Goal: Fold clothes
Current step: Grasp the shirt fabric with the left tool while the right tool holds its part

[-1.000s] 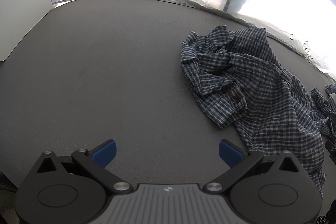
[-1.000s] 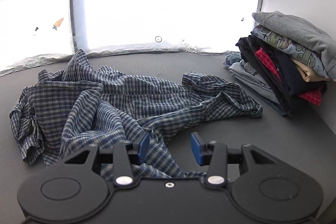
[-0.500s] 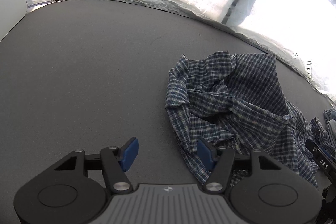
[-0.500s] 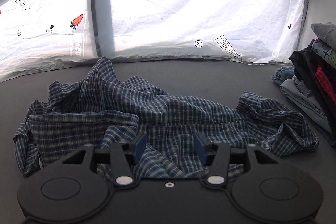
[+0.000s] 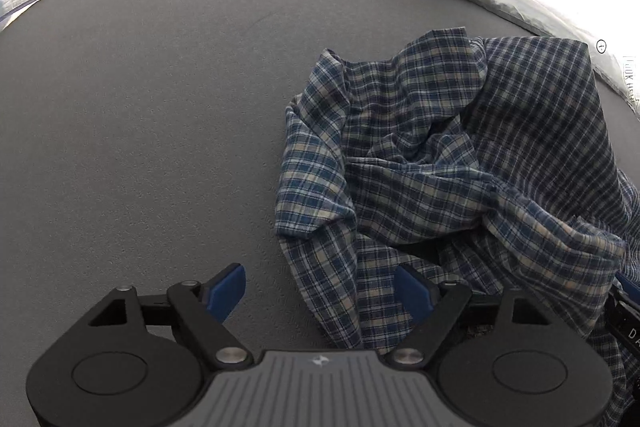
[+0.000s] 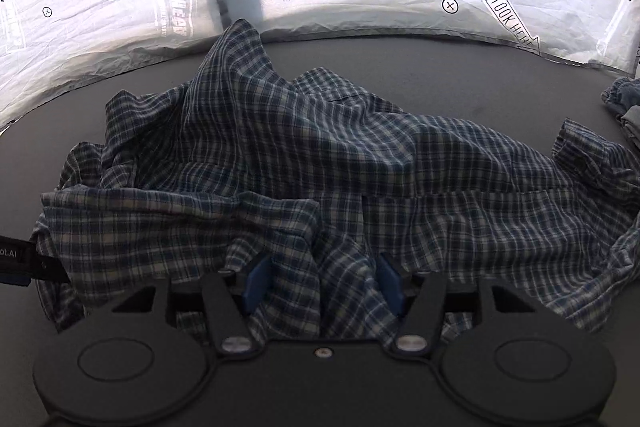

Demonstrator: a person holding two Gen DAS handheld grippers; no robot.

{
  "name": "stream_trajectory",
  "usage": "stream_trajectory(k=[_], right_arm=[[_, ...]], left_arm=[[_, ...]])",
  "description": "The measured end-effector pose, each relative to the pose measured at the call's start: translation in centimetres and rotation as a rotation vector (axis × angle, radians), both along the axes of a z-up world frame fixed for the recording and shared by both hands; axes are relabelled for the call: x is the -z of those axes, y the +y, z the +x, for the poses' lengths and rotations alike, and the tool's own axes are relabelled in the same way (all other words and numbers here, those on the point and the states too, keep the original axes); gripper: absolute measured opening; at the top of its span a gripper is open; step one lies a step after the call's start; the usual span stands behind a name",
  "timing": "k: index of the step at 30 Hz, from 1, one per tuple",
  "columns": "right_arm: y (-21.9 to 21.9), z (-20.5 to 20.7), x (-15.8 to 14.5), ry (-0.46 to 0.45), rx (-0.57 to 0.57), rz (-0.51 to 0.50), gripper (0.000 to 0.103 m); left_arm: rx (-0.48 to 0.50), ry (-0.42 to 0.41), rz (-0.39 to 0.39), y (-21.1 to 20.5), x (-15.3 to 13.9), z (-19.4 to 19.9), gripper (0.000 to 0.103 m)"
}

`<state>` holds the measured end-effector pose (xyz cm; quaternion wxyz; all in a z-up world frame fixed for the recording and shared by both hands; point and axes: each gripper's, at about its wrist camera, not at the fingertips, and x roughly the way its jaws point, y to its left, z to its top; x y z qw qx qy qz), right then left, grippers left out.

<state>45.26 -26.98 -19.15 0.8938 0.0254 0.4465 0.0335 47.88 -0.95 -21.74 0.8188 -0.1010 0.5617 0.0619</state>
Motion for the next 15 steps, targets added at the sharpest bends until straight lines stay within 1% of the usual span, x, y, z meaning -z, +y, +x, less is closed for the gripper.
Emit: stream_trajectory(k=[3,5,7,8,9,10,11,12,13,15], right_arm=[[0.1,1.0,0.7,0.043,-0.003,0.006,0.057],[-0.1,1.5,1.1,0.069,0.009,0.028,0.051],[-0.4,1.8,1.3,0.086,0.028,0.063,0.037],[-0.6,1.7,1.3,0.083,0.036,0.083,0.032],[-0.8,1.5,1.3,0.079,0.042,0.098,0.022],[-0.9,1.3,1.2,0.071,0.042,0.104,0.015],[-1.0,1.1,1.0,0.061,0.041,0.105,0.012],[-1.0,0.9,0.7,0.051,0.04,0.105,0.009],[-1.0,0.6,0.5,0.041,0.039,0.106,0.008],[-0.7,0.2,-0.3,0.018,0.039,0.112,0.008]], left_arm=[[0.011,-0.011,-0.001,-0.5,0.5,1.0,0.082],[0.014,-0.013,-0.01,-0.8,0.8,1.5,0.08],[0.006,-0.017,0.002,-1.1,1.0,1.6,0.078],[0.004,-0.028,0.017,-1.3,1.0,1.6,0.068],[0.005,-0.037,0.03,-1.4,0.9,1.5,0.061],[0.01,-0.046,0.039,-1.4,0.8,1.4,0.047],[0.015,-0.054,0.048,-1.4,0.6,1.3,0.03],[0.003,-0.068,0.056,-0.9,0.2,1.1,0.024],[-0.023,-0.086,0.063,0.0,-0.4,0.9,0.019],[-0.076,-0.122,0.076,1.8,-1.7,0.4,0.012]])
